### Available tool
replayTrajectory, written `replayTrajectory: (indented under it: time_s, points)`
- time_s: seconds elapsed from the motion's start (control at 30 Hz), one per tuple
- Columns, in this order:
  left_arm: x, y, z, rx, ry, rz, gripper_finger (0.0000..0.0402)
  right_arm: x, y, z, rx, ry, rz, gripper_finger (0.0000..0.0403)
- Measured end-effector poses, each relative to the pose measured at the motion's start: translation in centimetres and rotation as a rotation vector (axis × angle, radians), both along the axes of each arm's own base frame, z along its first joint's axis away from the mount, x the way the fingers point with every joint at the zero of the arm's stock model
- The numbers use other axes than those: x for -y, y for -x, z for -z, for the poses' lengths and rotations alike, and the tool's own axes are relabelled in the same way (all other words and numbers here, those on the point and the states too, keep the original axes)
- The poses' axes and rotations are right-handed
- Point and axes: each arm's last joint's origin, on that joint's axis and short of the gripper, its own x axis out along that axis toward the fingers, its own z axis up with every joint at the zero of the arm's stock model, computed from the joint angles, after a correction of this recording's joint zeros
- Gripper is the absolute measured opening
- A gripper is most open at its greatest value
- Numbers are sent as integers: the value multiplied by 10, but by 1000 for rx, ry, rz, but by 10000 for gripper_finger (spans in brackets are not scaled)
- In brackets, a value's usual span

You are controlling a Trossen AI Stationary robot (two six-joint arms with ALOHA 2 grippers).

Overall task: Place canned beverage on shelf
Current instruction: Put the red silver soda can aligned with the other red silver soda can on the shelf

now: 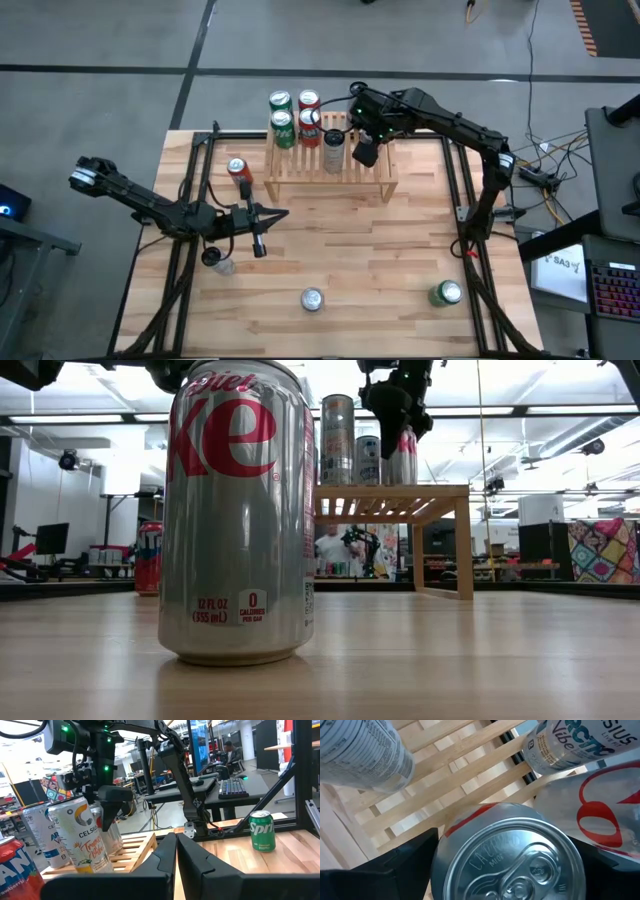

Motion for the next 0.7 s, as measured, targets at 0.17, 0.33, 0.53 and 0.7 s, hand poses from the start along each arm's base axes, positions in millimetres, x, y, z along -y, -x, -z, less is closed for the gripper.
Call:
replayTrajectory:
  time_s: [0.17, 0.33, 0.53, 0.7]
  points:
    - [0, 0, 0, 0, 0, 0, 0, 0, -1, 0, 16, -6, 32, 338]
    - [0, 0, 0, -1, -6, -1, 0, -1, 2, 1, -10, -24, 48, 338]
    - [0, 0, 0, -1, -6, -1, 0, 0, 0, 1, 5, -12, 40, 338]
    - [0, 0, 0, -1, -7, -1, 0, 0, 1, 1, -21, -2, -14, 337]
